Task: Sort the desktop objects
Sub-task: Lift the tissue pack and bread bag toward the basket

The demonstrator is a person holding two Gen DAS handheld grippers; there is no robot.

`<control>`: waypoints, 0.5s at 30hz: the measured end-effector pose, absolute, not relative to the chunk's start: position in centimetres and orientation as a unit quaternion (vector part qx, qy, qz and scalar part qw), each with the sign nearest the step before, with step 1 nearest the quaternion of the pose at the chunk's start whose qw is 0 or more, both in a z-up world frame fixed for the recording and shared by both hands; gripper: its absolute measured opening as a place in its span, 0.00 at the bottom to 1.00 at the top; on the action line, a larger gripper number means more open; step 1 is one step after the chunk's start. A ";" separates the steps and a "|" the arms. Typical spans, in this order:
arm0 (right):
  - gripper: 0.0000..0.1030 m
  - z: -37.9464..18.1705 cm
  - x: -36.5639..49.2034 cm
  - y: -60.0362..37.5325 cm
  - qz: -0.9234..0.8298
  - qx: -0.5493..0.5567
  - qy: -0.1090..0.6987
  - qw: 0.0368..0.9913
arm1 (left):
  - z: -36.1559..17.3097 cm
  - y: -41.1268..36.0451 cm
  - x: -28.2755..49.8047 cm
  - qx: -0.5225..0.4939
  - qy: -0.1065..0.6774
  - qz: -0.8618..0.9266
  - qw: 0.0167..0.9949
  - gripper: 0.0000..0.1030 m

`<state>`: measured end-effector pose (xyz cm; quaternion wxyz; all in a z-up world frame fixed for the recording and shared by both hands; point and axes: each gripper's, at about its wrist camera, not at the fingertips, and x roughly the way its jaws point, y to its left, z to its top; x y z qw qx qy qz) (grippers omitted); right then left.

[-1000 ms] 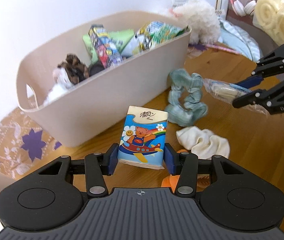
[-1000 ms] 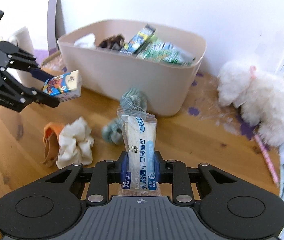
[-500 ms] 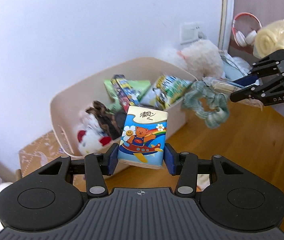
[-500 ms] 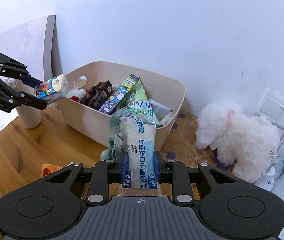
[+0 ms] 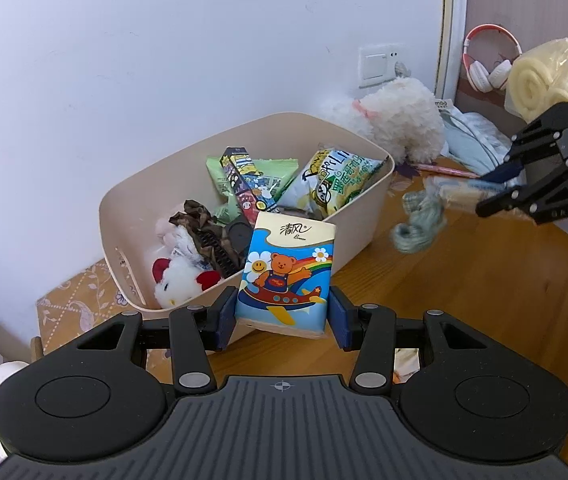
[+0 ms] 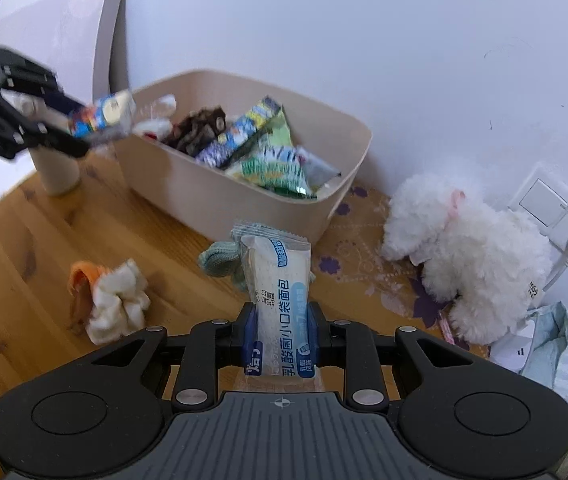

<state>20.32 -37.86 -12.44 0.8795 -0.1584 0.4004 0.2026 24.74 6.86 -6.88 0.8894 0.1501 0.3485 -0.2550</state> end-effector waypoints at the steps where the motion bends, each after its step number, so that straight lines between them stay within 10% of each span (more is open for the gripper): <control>1: 0.23 -12.4 20.3 -37.7 0.207 -0.167 0.403 0.876 | -6.8 6.9 24.8 0.147 0.348 -0.254 0.890 0.47; 15: 0.23 -10.5 19.6 -38.4 0.203 -0.178 0.390 0.880 | -7.0 5.8 24.4 0.135 0.344 -0.265 0.891 0.47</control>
